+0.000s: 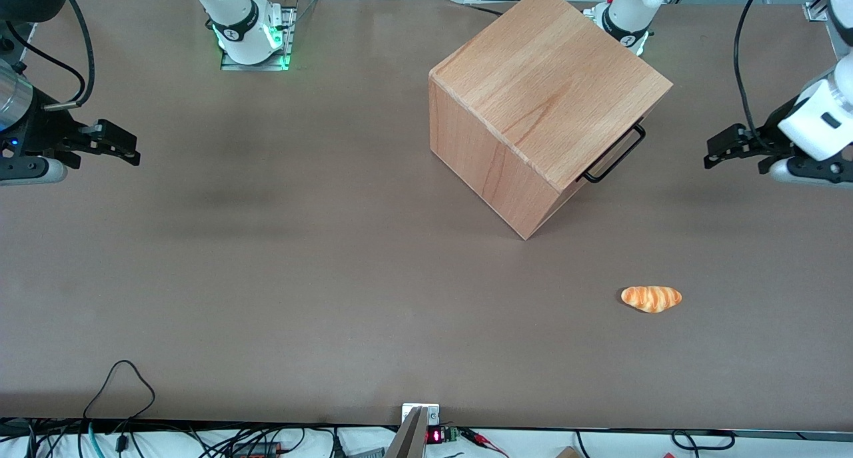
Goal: Open top drawer with left arm
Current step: 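Move the open left gripper to the black drawer handle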
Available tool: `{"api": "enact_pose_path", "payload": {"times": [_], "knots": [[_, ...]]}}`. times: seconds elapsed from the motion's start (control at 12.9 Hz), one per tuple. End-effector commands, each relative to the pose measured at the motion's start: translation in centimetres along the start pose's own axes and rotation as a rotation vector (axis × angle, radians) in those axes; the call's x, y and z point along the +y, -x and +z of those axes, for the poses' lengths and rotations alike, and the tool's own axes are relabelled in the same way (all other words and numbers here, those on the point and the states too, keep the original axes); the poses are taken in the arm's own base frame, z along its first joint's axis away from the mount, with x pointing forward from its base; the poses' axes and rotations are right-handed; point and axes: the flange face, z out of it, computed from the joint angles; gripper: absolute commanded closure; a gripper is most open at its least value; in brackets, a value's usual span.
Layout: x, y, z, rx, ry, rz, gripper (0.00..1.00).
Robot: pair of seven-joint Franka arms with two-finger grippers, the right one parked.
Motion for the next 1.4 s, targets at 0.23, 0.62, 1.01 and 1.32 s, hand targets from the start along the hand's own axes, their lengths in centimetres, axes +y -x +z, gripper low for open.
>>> {"api": "enact_pose_path", "payload": {"times": [0.23, 0.62, 1.01, 1.32], "knots": [[2.5, 0.5, 5.9, -0.111, 0.071, 0.288, 0.00], [4.0, 0.5, 9.7, -0.082, 0.104, 0.519, 0.00], [5.6, 1.1, 11.7, -0.093, 0.156, 0.653, 0.00], [6.8, 1.6, 12.7, -0.113, 0.175, 0.680, 0.00]]}}
